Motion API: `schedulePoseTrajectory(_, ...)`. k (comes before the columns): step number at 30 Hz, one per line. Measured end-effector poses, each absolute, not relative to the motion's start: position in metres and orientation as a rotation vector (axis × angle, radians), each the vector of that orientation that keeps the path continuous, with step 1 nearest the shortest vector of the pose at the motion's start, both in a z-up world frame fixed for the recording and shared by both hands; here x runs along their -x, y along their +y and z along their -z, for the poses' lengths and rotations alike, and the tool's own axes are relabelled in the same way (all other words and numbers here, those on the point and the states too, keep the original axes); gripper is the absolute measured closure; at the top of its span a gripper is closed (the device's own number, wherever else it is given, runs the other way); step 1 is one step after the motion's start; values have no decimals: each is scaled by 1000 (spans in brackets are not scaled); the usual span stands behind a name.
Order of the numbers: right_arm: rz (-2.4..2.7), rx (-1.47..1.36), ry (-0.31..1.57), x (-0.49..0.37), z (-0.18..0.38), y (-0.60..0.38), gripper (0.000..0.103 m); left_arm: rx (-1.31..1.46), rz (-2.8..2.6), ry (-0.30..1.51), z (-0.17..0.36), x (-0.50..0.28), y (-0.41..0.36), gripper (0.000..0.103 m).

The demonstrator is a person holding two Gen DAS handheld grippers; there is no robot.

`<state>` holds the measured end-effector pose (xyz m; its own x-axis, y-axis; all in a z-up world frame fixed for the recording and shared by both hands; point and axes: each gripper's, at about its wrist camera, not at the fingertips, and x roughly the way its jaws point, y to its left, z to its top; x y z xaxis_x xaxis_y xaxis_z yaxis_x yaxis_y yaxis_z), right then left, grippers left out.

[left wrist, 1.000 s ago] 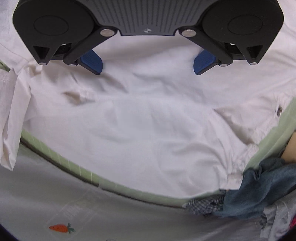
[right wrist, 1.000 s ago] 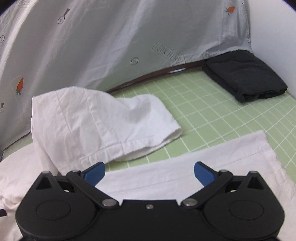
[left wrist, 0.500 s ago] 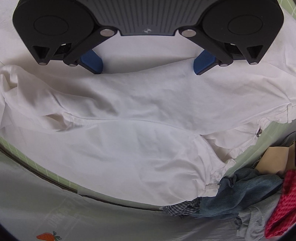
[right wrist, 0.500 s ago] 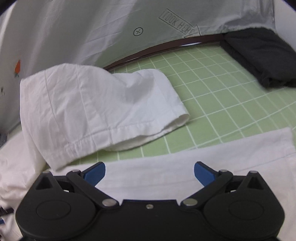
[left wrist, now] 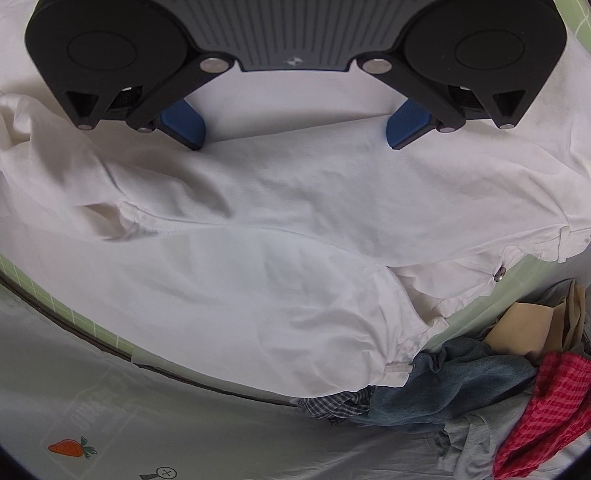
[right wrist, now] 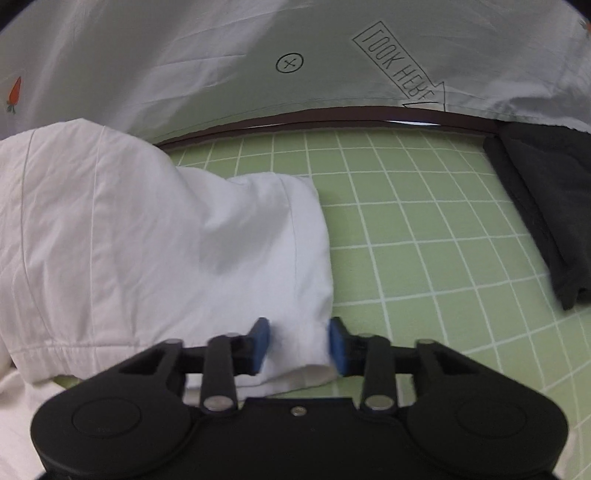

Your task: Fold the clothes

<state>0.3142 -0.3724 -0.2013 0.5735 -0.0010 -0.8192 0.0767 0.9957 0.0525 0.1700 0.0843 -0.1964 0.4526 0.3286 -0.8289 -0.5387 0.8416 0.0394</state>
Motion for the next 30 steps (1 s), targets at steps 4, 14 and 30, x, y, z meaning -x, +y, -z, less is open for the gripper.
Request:
schedulePoseTrajectory(4, 90, 84, 934, -341, 174, -394, 95, 244, -539, 966, 196, -170, 85, 0)
schedulePoseTrajectory(14, 466, 63, 673, -368, 107, -442, 24, 238, -536, 947, 196, -166, 86, 0)
schedulePoseTrajectory(30, 474, -617, 781, -249, 170, -422, 18, 246, -541, 961, 195, -169, 87, 0)
